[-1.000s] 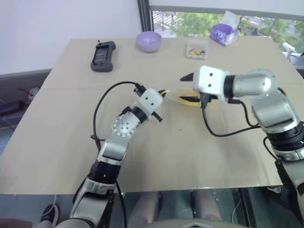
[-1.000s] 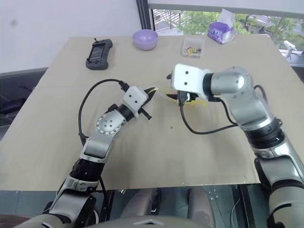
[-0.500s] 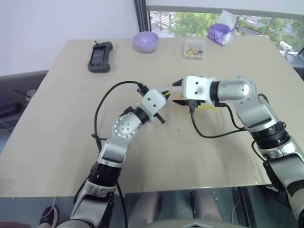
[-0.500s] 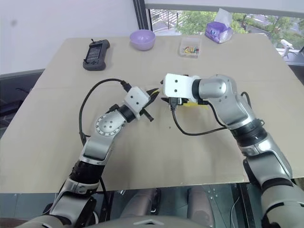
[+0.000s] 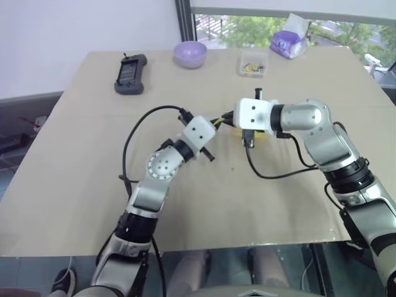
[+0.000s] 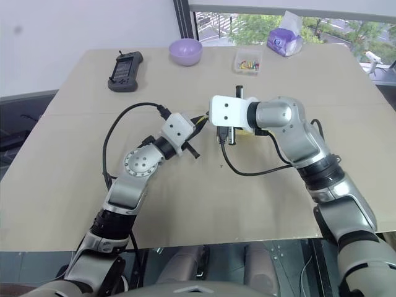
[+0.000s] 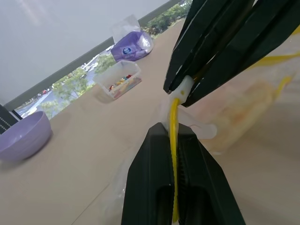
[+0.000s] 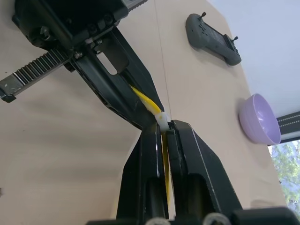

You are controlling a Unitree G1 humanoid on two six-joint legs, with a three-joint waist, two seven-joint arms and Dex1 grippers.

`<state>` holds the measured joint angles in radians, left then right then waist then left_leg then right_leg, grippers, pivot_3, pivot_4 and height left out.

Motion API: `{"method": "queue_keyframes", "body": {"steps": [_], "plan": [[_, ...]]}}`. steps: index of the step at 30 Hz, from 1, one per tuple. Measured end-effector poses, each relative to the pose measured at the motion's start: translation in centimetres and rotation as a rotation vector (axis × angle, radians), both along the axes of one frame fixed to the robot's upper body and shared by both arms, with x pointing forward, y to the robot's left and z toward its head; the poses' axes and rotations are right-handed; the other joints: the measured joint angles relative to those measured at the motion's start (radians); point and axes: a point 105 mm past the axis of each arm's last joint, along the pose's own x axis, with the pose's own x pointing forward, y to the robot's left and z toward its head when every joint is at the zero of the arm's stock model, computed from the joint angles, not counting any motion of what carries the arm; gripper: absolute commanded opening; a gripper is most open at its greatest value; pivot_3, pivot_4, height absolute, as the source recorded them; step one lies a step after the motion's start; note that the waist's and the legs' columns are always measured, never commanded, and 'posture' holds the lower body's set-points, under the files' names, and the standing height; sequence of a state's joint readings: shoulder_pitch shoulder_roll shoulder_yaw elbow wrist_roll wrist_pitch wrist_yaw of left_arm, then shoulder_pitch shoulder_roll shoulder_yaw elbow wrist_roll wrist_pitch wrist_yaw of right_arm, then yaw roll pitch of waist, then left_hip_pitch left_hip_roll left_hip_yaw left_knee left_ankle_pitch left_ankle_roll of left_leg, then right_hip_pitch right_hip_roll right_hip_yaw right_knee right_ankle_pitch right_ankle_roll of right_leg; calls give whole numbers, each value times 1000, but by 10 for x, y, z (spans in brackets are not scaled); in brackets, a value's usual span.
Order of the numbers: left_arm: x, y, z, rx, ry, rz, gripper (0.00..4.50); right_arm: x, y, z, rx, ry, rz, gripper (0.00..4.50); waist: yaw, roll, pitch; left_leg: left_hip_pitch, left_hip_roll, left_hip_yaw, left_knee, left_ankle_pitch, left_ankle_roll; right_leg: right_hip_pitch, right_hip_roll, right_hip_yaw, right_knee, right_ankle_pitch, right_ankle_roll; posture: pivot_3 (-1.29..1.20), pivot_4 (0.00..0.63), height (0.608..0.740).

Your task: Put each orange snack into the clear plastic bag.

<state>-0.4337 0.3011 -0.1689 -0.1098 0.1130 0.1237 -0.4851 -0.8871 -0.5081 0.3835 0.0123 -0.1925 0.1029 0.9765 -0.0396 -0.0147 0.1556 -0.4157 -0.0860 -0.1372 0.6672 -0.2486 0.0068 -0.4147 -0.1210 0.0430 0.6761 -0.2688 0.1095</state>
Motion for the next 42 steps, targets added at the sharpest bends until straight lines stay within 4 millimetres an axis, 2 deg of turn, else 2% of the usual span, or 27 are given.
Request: {"method": "queue_keyframes", "body": {"steps": [17,29,35,42], "plan": [[5,-2,3,36,-73,46,0,-2,-13,-3,-46,5,-45,58,1,0,0,0,0,0,0,0,0,0,0,0,0,0,0,0,150,740],[17,12,0,68,-100,157,0,2,-33,-9,-56,37,-144,58,2,0,0,0,0,0,0,0,0,0,0,0,0,0,0,0,150,740],[26,25,-4,82,-87,234,0,4,-52,-15,-72,58,-214,58,5,0,0,0,0,0,0,0,0,0,0,0,0,0,0,0,150,740],[33,41,0,65,-63,318,0,8,-88,-14,-88,71,-334,58,5,0,0,0,0,0,0,0,0,0,0,0,0,0,0,0,150,740]]}}
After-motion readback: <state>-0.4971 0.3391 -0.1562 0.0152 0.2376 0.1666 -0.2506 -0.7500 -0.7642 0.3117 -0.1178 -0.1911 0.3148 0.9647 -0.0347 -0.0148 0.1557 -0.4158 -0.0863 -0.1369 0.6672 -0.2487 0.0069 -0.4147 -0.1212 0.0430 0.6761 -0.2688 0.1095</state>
